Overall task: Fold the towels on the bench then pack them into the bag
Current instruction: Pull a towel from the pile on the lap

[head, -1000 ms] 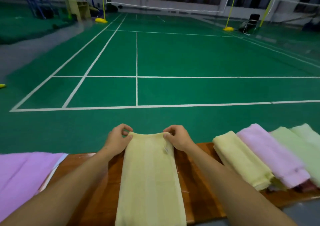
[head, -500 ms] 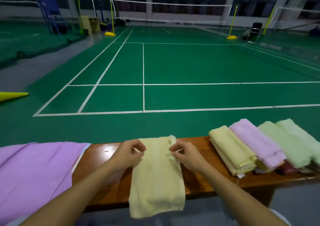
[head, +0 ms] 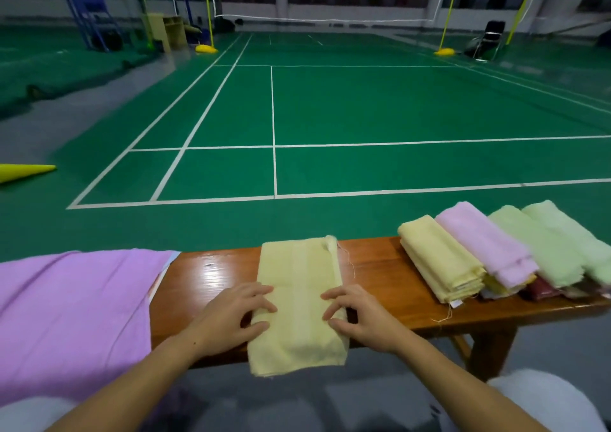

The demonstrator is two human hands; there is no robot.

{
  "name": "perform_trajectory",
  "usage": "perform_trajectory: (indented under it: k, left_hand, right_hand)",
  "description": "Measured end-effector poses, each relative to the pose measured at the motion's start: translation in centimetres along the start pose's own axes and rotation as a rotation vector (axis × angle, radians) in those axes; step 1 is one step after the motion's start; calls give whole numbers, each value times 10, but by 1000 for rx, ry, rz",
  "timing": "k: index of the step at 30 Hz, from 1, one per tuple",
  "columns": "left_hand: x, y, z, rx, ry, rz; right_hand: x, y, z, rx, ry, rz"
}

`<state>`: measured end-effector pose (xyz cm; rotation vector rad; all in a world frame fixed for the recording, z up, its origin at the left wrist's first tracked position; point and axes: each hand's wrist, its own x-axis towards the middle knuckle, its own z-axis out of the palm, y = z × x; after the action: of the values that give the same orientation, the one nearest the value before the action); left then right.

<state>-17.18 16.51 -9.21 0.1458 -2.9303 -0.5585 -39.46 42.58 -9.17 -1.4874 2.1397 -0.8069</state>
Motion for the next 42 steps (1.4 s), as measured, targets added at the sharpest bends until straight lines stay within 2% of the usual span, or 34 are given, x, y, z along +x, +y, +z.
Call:
perform_trajectory:
  k: [8,14,17,26,29,32,35,37,42]
  left_hand:
    - [-18,6,3,-88,30,32]
    - [-16,13,17,187,-53,141]
    - [-14,16,22,260,-26,221]
    - [-7,29,18,163,140,400]
    - [-2,33,16,32,182,349]
    - [4,40,12,-98,214,214]
    - [16,47,7,-192,244,67]
    - [24,48,4,-229,270,9]
    - [36,47,2,-326,272,-70]
  right_hand:
    - [-5,8,-8,-71,26,-30]
    - [-4,11,-9,-55,47,-7]
    - [-4,10,-10,-30,51,12]
    - [-6,6,-12,-14,55,14]
    - [-11,-6,-13,-102,66,10]
    - [-19,-32,-8,-210,103,-51]
    - [-24,-55,-3,-107,-1,-54]
    - [-23,-62,3,-147,-56,-38]
    - [-16,-55,8,-199,73,3]
